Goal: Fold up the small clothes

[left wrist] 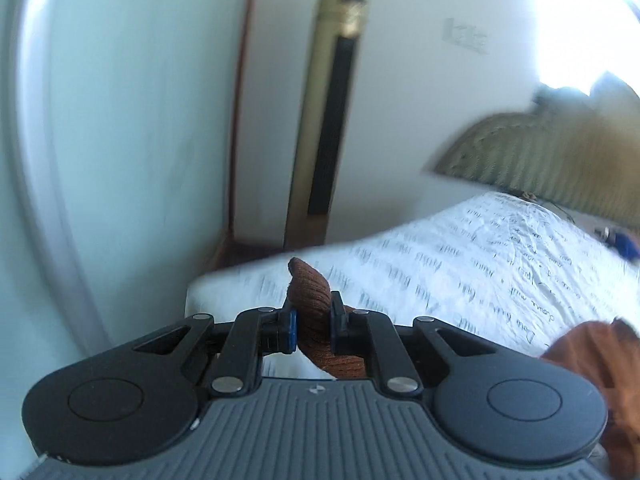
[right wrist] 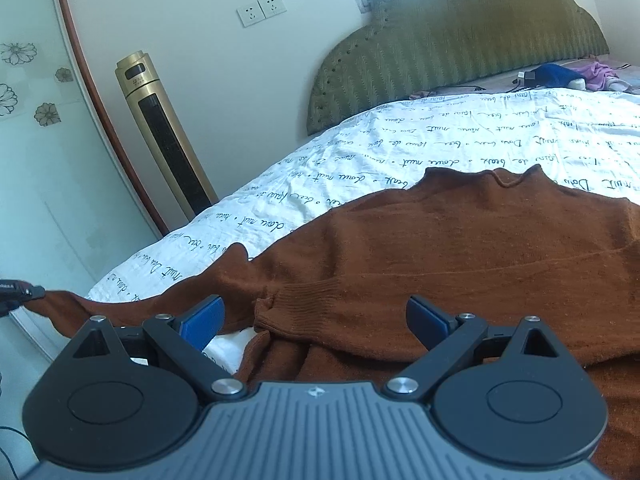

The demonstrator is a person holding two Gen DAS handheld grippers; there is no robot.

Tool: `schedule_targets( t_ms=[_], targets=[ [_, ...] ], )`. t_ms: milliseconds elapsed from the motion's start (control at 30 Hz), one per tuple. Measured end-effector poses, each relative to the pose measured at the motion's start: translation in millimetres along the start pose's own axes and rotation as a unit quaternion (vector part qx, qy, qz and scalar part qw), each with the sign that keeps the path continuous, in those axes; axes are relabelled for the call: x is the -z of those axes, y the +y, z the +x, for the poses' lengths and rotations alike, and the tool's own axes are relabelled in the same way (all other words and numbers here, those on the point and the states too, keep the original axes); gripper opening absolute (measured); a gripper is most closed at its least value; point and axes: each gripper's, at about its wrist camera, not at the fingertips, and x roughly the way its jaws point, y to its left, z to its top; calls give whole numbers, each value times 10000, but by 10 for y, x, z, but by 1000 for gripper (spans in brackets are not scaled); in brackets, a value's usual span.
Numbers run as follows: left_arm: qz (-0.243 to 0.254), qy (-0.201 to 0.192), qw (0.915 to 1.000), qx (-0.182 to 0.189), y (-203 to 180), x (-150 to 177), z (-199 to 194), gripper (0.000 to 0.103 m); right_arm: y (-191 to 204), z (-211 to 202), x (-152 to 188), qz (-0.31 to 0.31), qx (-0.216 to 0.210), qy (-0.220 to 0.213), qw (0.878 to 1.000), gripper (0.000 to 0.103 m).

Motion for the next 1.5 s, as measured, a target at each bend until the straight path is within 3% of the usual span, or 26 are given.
schedule_targets(
  t_ms=[67, 133, 267, 433, 567, 633, 700, 767, 867, 933, 1000, 1067, 1100, 1133, 1200, 1267, 1300, 1367, 1500],
  targets=[
    [624, -468, 9969, 105, -215, -139, 43, 16, -26, -61, -19, 23, 12, -69, 10000, 98],
    [1185, -966, 9878, 299, -398, -259, 99, 16, -66, -129, -37, 36, 67, -114, 9999, 98],
    [2549, -1952, 9457, 514, -840, -291, 116, 16, -180, -313, -60, 86, 236, -236, 9994, 98],
    [3104, -2389, 9036, 1733, -1351, -150, -90, 16, -343, -502, -54, 213, 484, -330, 9981, 98],
    [3661, -2432, 8567, 2700, -1958, 204, -261, 16, -491, -566, -33, 546, 576, -348, 9962, 98],
    [3999, -2403, 8265, 3151, -2296, 448, -350, 16, -544, -592, -19, 618, 664, -342, 9953, 98],
    [4377, -2441, 7908, 3514, -2602, 735, -430, 16, -592, -625, -1, 657, 756, -327, 9944, 98],
    [4641, -2271, 7640, 3864, -2912, 983, -439, 17, -646, -649, 22, 710, 818, -277, 9937, 98],
    [4788, -1790, 7410, 4354, -3356, 1273, -339, 17, -738, -680, 64, 738, 906, -185, 9930, 98],
    [4850, -1578, 7346, 4476, -3623, 1504, -287, 17, -800, -675, 90, 731, 960, -110, 9926, 98],
    [4879, -1008, 7276, 4716, -3820, 1679, -179, 23, -847, -654, 110, 698, 1044, -43, 9921, 98],
    [4897, -802, 7347, 4626, -3937, 1859, -70, 32, -897, -621, 121, 691, 1037, 27, 9922, 98],
    [4951, -693, 7409, 4485, -3969, 1906, -25, 43, -918, -601, 119, 710, 1040, 59, 9920, 98],
    [4925, -631, 7492, 4383, -3964, 1898, 1, 55, -940, -584, 117, 736, 1038, 69, 9918, 98],
    [4643, -666, 7684, 4354, -3773, 1715, -10, 64, -975, -570, 114, 772, 984, 76, 9921, 98],
    [4307, -657, 7955, 4211, -3504, 1456, -27, 84, -1006, -567, 111, 809, 941, 55, 9923, 98],
    [4114, -692, 8145, 4033, -3336, 1286, -34, 98, -1019, -563, 109, 822, 913, 57, 9924, 98],
    [3771, -686, 8451, 3726, -3007, 1016, 19, 99, -1039, -557, 96, 848, 856, 42, 9927, 98],
    [2889, 201, 9008, 3236, -2455, 560, 456, 92, -1006, -496, 41, 589, 722, 105, 9956, 98]
  ],
)
